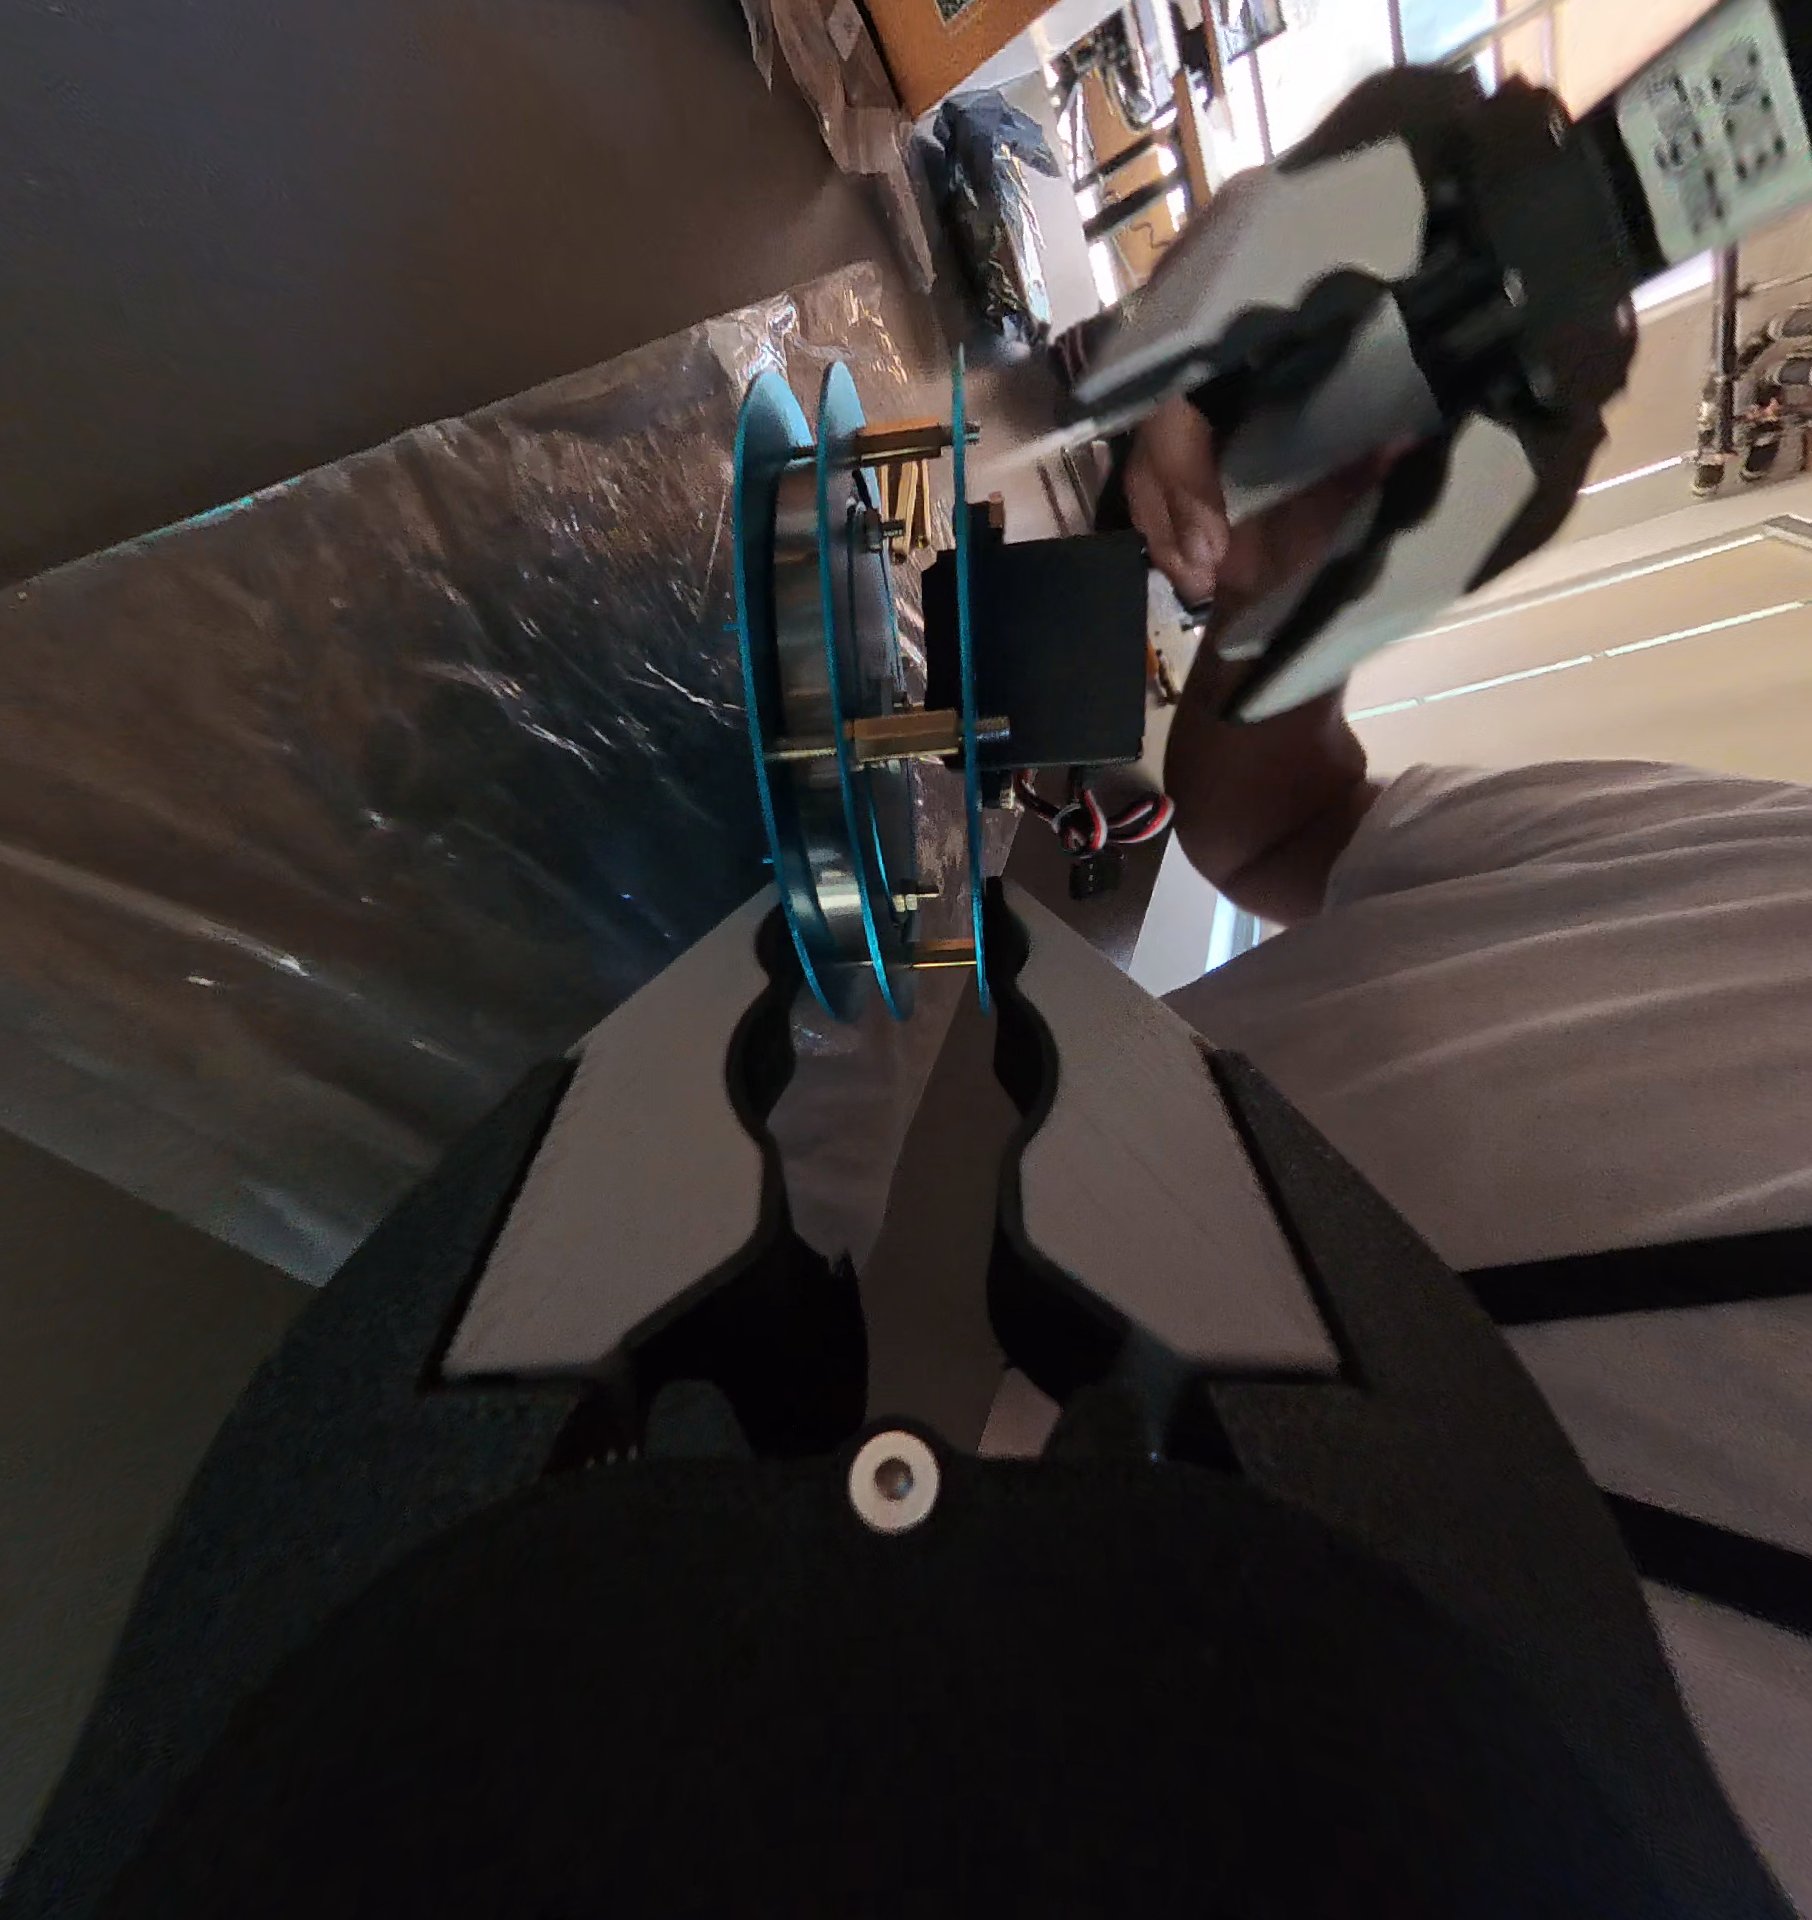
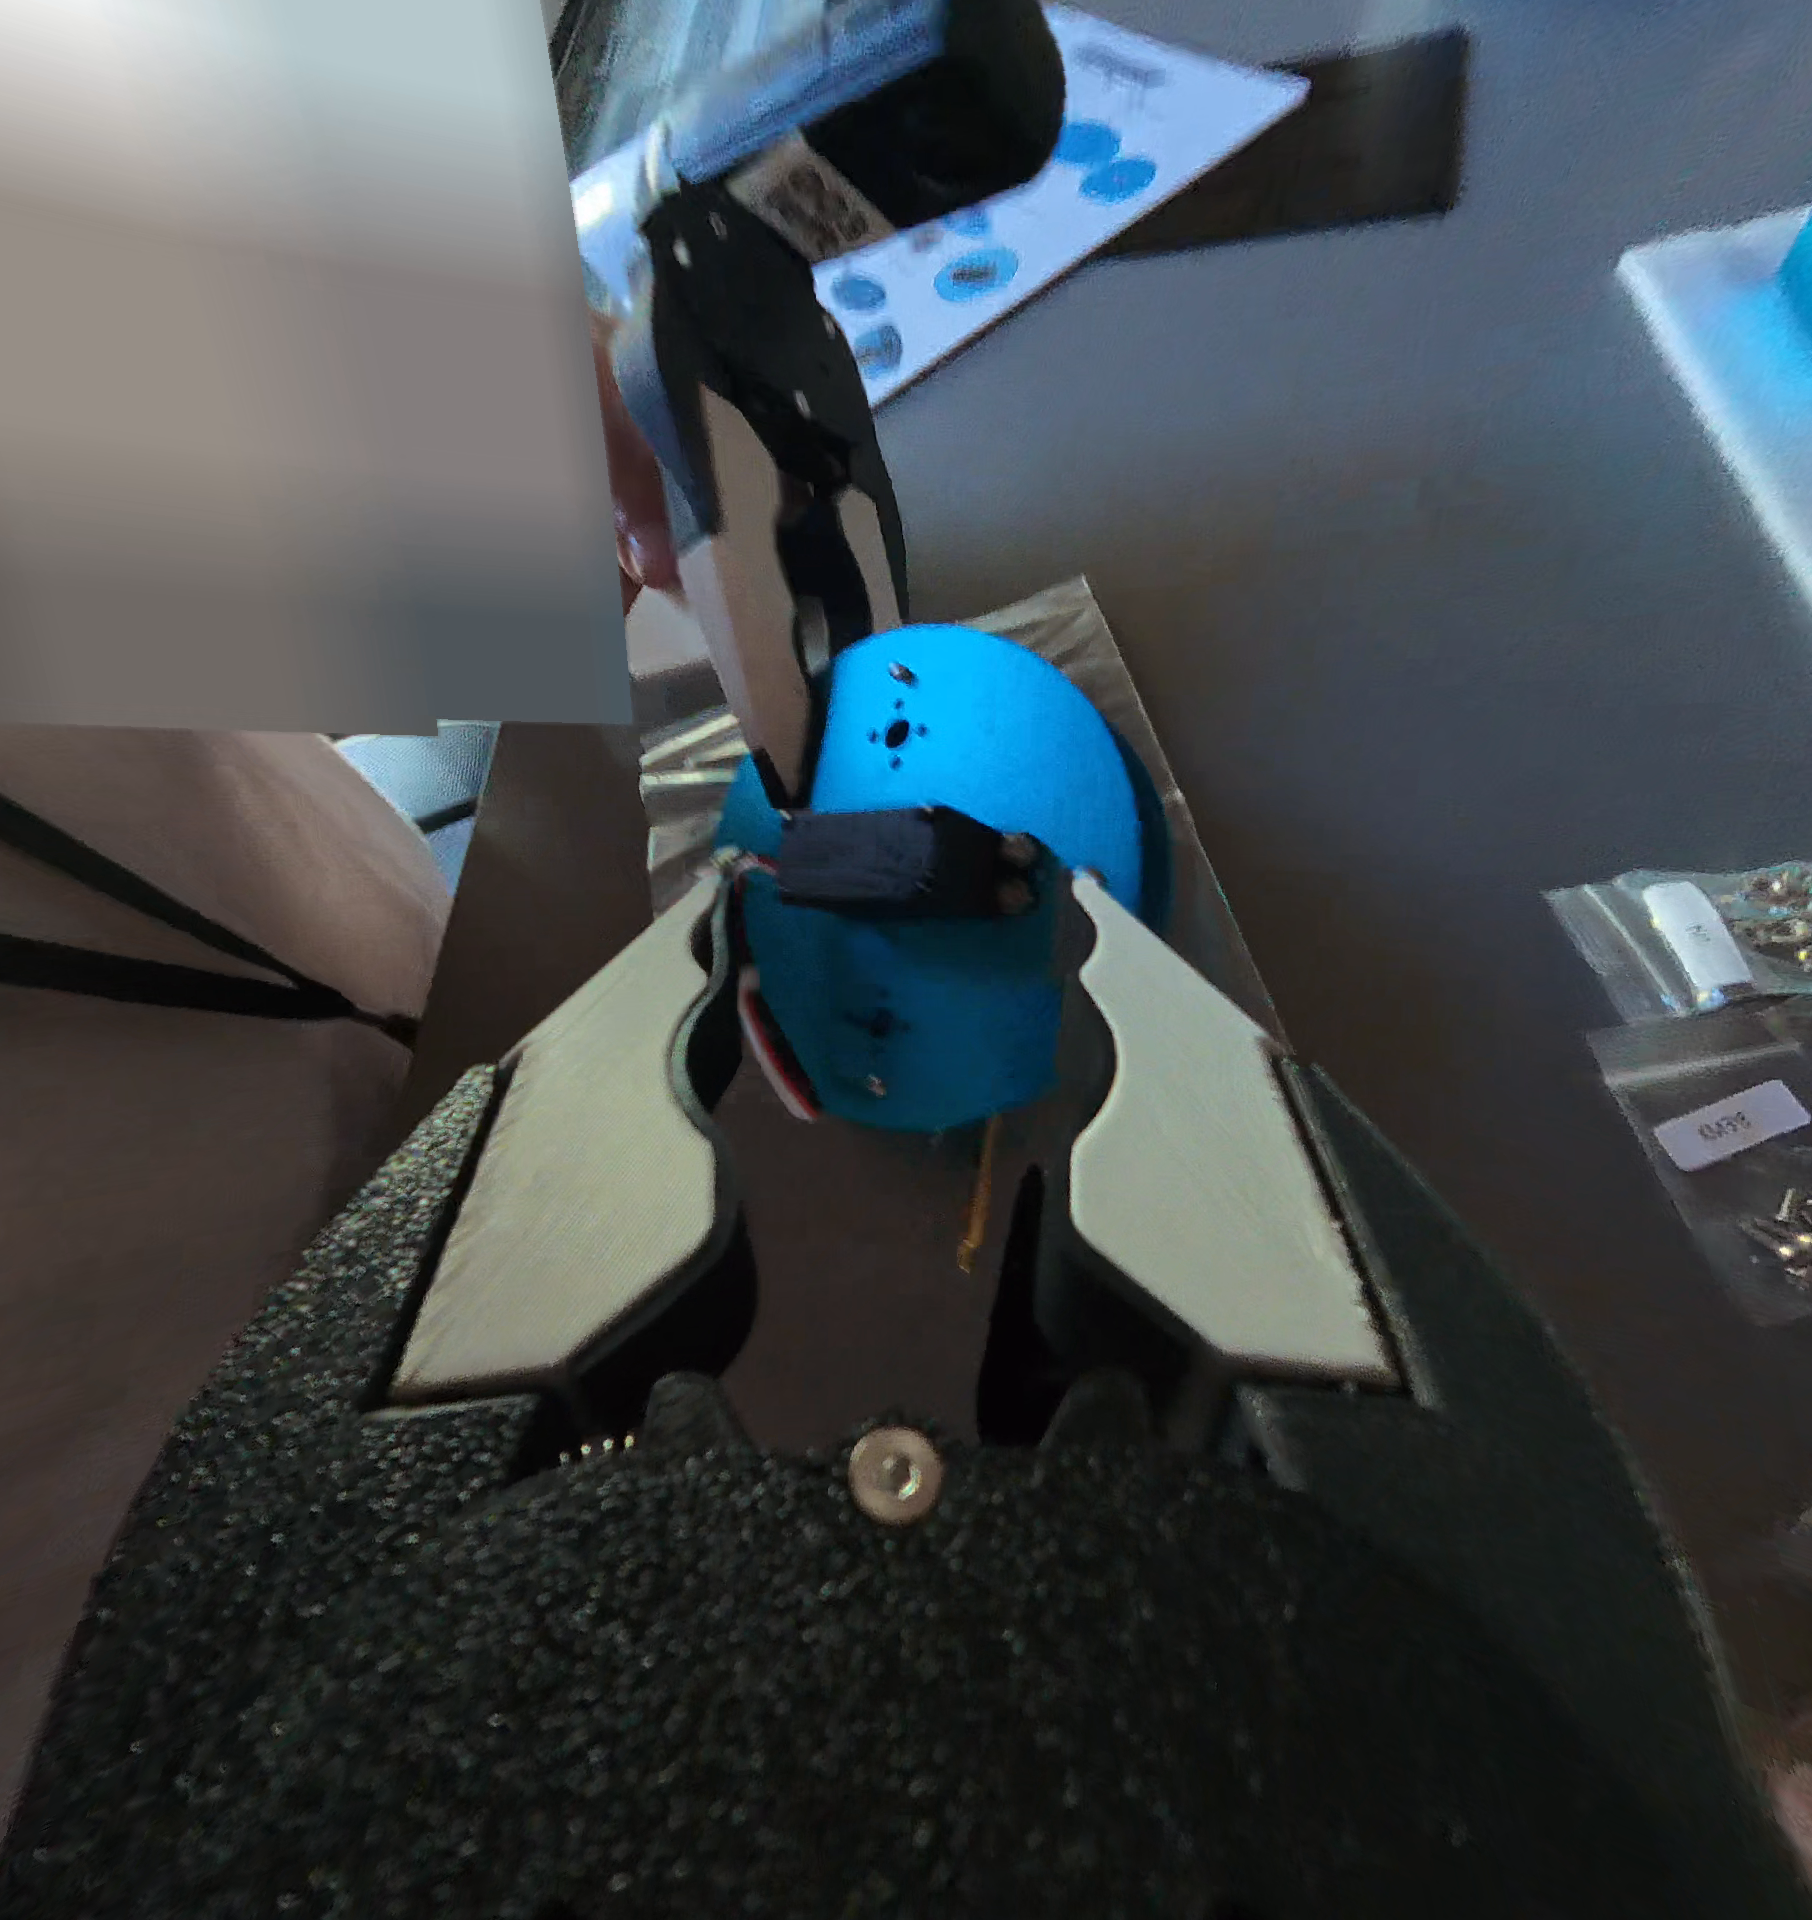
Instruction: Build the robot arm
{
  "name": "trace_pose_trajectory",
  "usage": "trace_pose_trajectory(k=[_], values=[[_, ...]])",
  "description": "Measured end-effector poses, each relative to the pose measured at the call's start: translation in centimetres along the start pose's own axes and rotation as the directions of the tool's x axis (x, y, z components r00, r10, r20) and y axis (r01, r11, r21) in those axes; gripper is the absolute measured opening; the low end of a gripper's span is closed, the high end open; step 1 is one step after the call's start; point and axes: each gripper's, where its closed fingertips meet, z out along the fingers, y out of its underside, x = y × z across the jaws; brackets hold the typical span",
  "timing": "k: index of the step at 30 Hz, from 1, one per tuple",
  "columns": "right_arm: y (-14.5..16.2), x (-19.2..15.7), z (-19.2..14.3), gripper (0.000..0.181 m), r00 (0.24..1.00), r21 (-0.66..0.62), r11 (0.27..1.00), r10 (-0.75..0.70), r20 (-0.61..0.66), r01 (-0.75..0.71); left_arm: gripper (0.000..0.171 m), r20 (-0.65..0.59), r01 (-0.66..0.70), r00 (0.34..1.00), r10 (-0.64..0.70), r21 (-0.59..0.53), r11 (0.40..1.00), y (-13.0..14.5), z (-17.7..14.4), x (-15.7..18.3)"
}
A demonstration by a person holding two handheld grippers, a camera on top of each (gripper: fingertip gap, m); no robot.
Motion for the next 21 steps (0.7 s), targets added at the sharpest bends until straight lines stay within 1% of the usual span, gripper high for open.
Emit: trace_pose_trajectory(k=[1, 2, 4, 5, 7, 9, 12, 14, 18, 21], values=[[-0.4, -0.6, 0.2, 0.055, 0.999, 0.031, 0.999, -0.007, -0.047, 0.008, 0.033, 0.011, 0.006, 1.0, -0.006, 0.005, 1.0, 0.0, 0.1, 0.1], [-0.2, -0.7, 0.6, 0.054, 0.994, 0.024, 1.0, -0.014, -0.112, 0.016, 0.034, 0.017, 0.011, 1.0, -0.011, 0.007, 1.0, 0.0, 0.2, 0.2], [1.0, -0.3, 1.6, 0.059, 0.969, -0.06, 0.996, -0.077, -0.234, 0.064, 0.034, 0.019, 0.022, 1.0, -0.022, 0.004, 1.0, 0.0, 0.4, 0.4], [1.0, -0.5, 1.9, 0.057, 0.963, -0.062, 0.995, -0.097, -0.252, 0.084, 0.033, 0.021, 0.025, 0.999, -0.025, 0.0, 1.0, 0.0, 0.5, 0.4], [1.2, -0.5, 2.2, 0.053, 0.965, -0.059, 0.996, -0.079, -0.251, 0.066, 0.035, 0.034, 0.036, 0.999, -0.036, -0.004, 0.999, 0.1, 0.7, 0.4], [1.3, -0.4, 2.0, 0.047, 0.98, -0.046, 0.999, -0.022, -0.199, 0.013, 0.038, 0.026, 0.042, 0.999, -0.042, -0.011, 0.999, 0.3, 0.7, 0.7], [1.3, -0.3, 1.6, 0.047, 0.994, 0.005, 0.996, 0.086, -0.061, -0.086, 0.041, -0.055, 0.073, 0.996, -0.073, 0.0, 0.997, 0.6, 0.6, 2.0], [1.3, -0.1, 1.4, 0.046, 0.992, 0.037, 0.991, 0.125, 0.002, -0.125, 0.044, -0.105, 0.081, 0.991, -0.079, 0.015, 0.997, 0.5, 0.6, 2.7], [1.5, -0.1, 0.8, 0.046, 0.983, 0.066, 0.983, 0.163, 0.078, -0.169, 0.044, -0.171, 0.06, 0.984, -0.051, 0.049, 0.997, 0.5, 0.8, 3.7], [1.8, 0.0, 0.1, 0.047, 0.97, 0.082, 0.973, 0.207, 0.128, -0.218, 0.045, -0.213, 0.035, 0.977, -0.025, 0.042, 0.998, 0.6, 0.7, 4.4]])
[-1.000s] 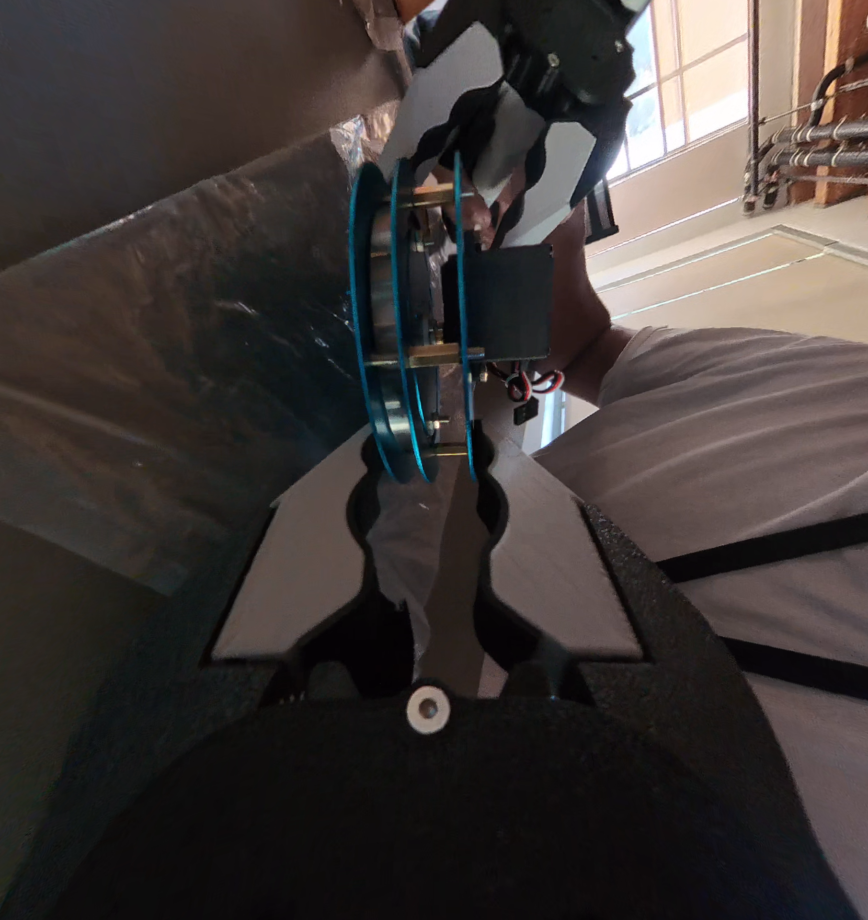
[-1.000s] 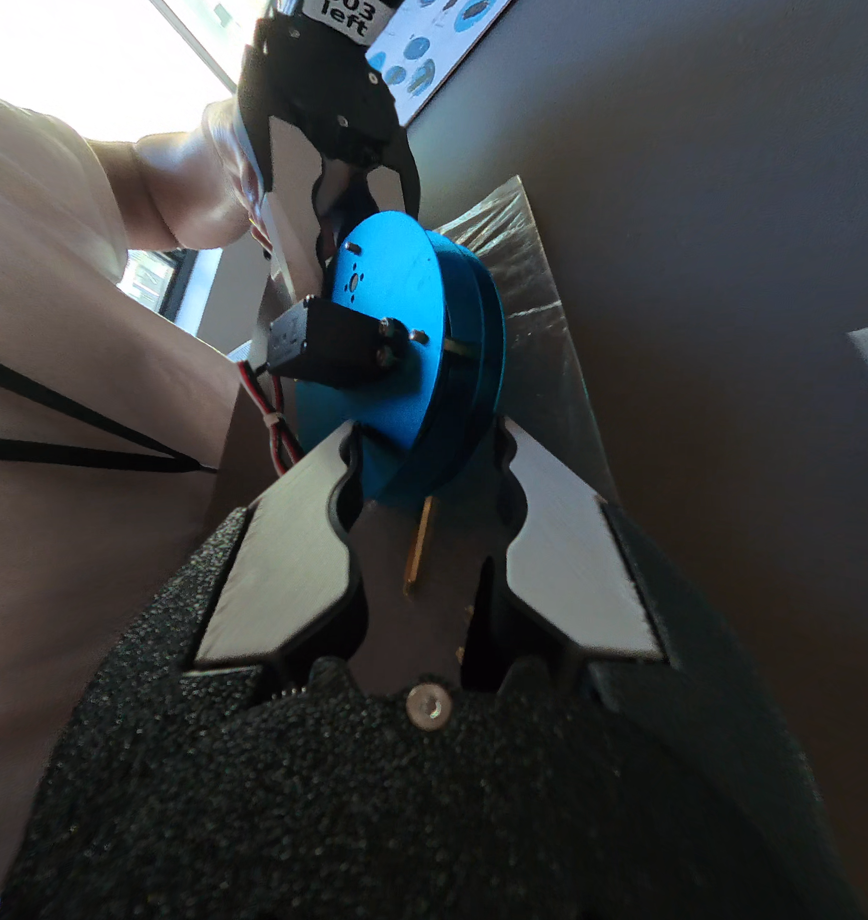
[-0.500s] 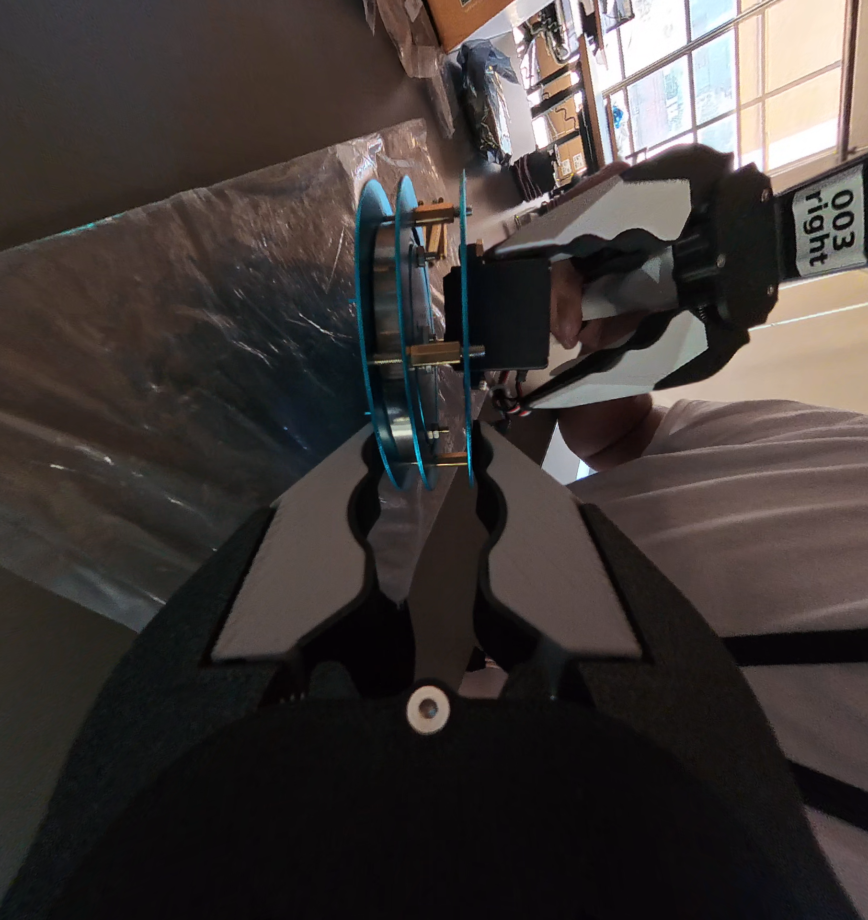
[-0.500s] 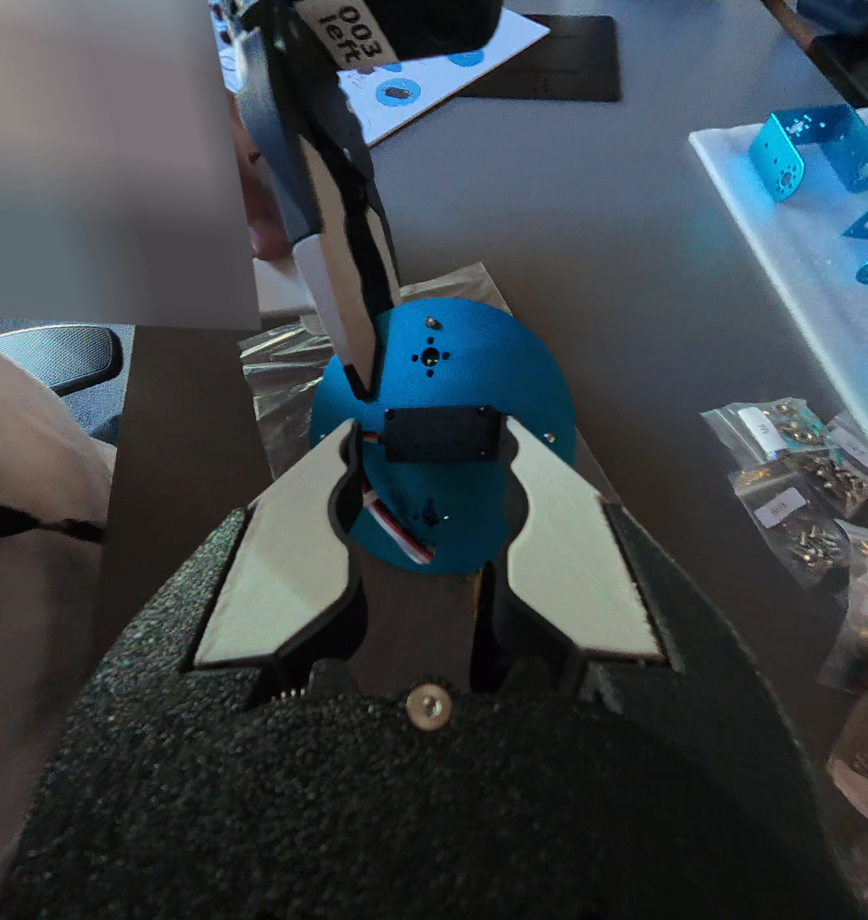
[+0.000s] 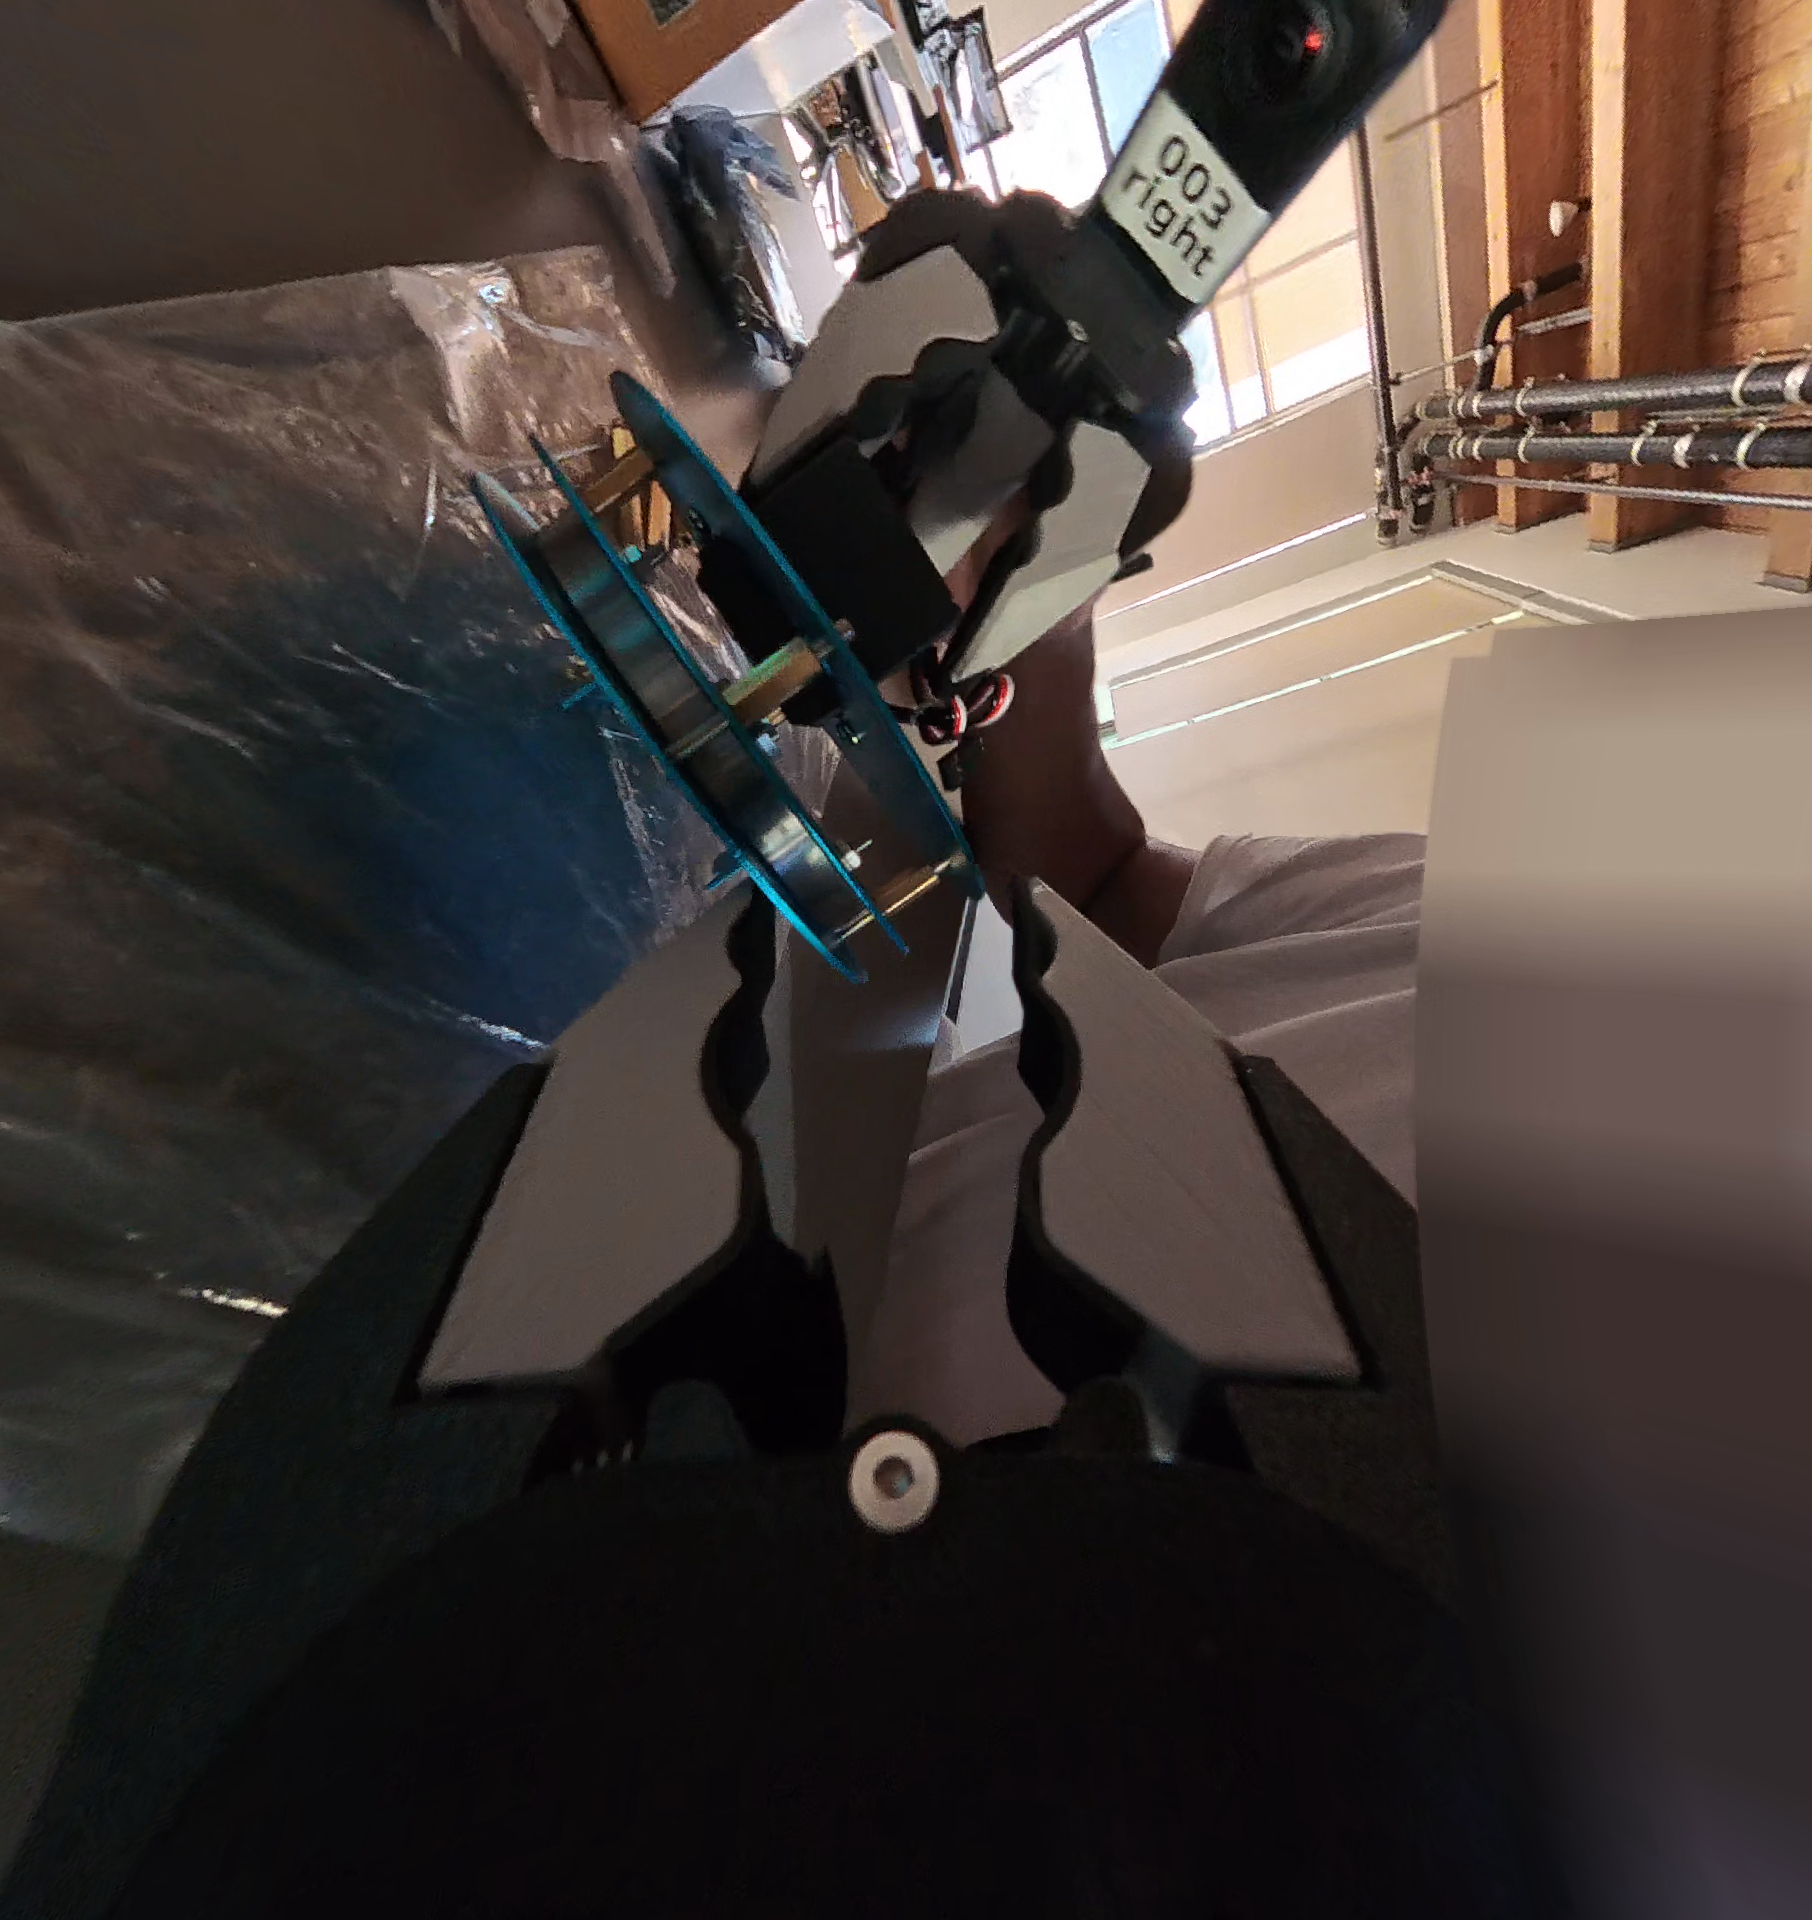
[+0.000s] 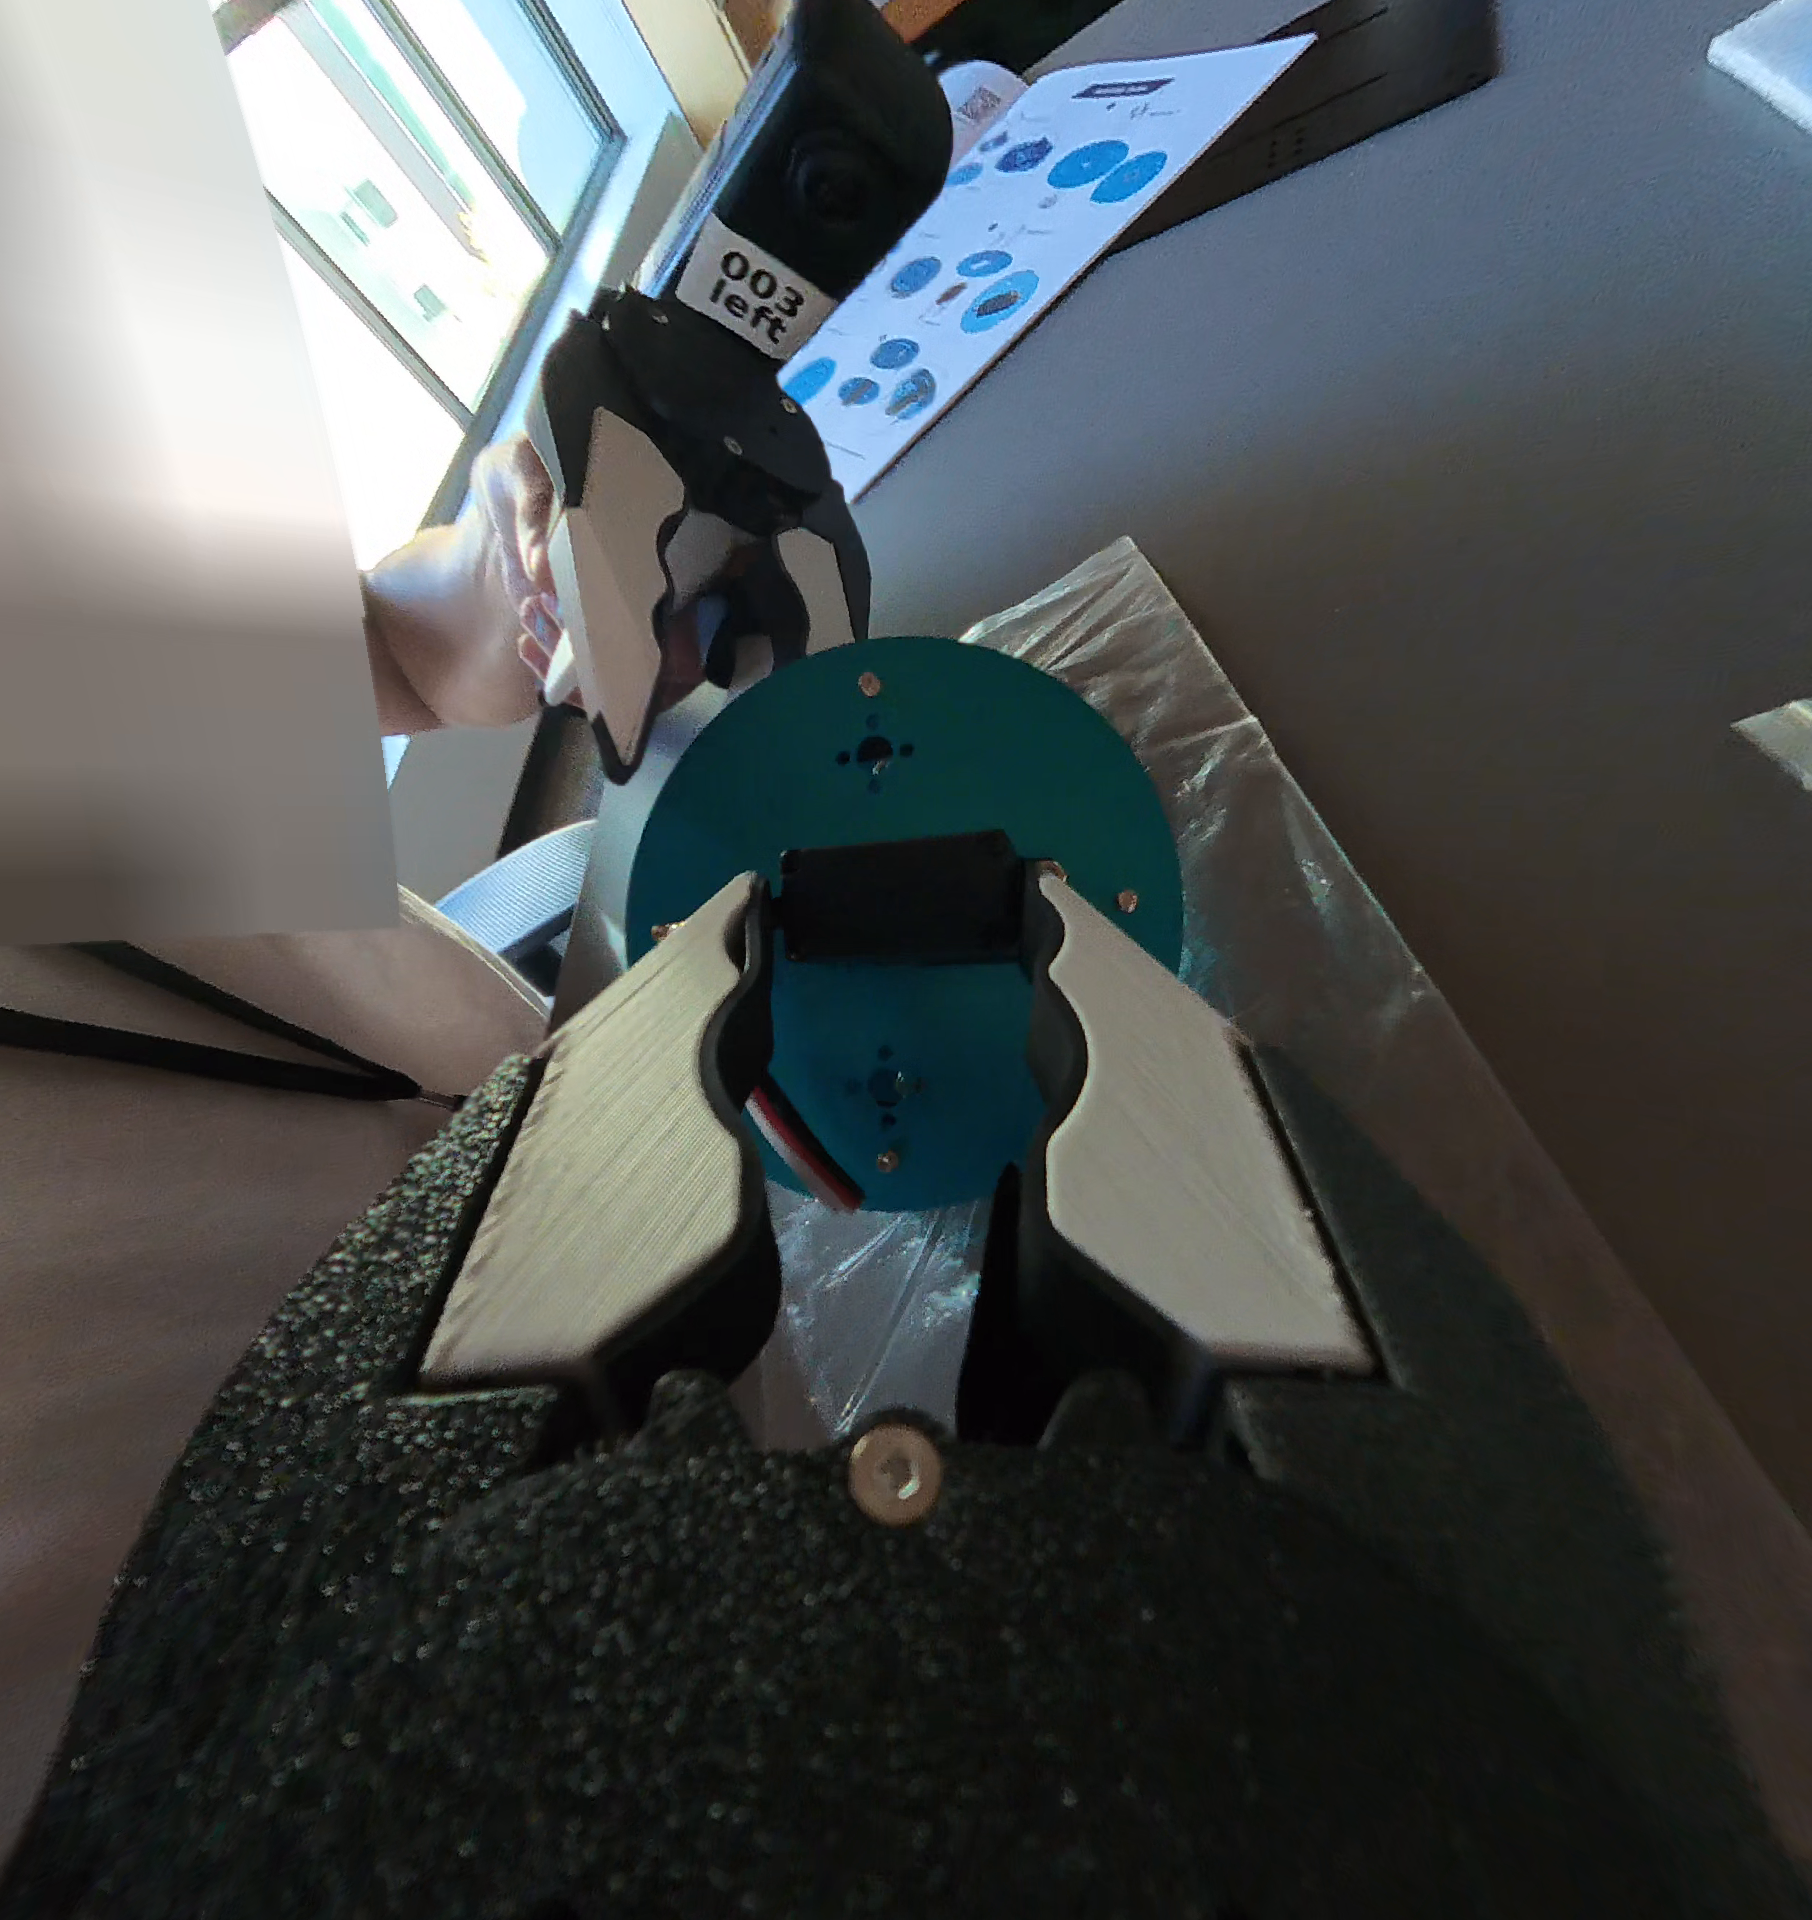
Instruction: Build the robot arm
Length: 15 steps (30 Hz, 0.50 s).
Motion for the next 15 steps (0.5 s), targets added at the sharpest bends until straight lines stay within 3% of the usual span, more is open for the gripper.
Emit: trace_pose_trajectory(k=[6, 15], values=[[0.11, 0.4, -0.81, 0.045, 0.994, 0.034, 0.995, 0.089, 0.067, -0.092, 0.045, -0.03, 0.039, 0.999, -0.039, -0.02, 0.999, -0.45, 0.3, 0.69], [0.4, 1.0, -0.73, 0.046, 0.987, 0.029, 0.99, 0.134, 0.084, -0.137, 0.045, 0.058, 0.099, 0.994, -0.094, -0.085, 0.991, 0.04, 0.82, -0.15]])
